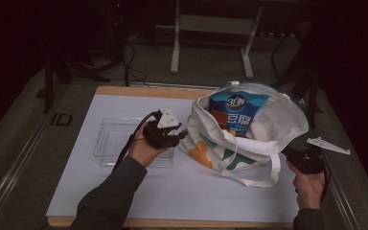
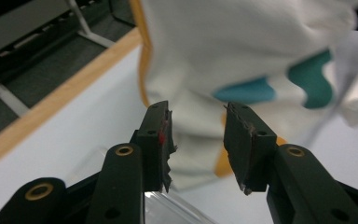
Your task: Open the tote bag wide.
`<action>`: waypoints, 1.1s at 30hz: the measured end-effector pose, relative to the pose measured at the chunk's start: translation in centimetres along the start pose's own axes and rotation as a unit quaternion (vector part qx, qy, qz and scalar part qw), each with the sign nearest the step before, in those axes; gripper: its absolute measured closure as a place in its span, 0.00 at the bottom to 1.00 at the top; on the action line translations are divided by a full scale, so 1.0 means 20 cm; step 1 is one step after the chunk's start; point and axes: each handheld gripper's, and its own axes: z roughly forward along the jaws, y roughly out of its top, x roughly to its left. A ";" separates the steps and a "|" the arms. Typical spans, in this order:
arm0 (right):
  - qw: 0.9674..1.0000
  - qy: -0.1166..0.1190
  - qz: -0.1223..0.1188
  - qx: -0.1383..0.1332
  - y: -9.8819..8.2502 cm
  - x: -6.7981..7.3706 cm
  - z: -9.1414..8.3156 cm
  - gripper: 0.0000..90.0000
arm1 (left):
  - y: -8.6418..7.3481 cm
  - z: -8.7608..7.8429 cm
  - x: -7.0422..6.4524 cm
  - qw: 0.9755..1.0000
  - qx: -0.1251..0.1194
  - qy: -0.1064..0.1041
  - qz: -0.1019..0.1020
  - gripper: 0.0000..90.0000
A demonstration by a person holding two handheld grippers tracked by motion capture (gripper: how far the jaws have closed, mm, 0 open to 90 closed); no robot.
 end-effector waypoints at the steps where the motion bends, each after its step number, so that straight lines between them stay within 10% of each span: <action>1: 1.000 -0.001 -0.001 -0.001 0.00 0.00 0.00 0.98 | 0.02 0.01 0.01 1.000 0.000 0.003 0.001 0.70; 13: 1.000 0.001 -0.003 0.001 0.01 0.01 -0.01 0.98 | 0.14 0.18 0.10 0.999 0.009 0.018 0.027 0.65; 18: 1.000 0.002 -0.007 0.001 0.03 0.01 -0.02 0.98 | 0.14 0.21 0.11 0.999 0.013 0.008 0.031 0.89; 33: 1.000 0.007 -0.026 -0.014 0.13 0.07 -0.04 0.99 | 0.14 0.20 0.16 1.000 0.014 0.012 -0.014 0.96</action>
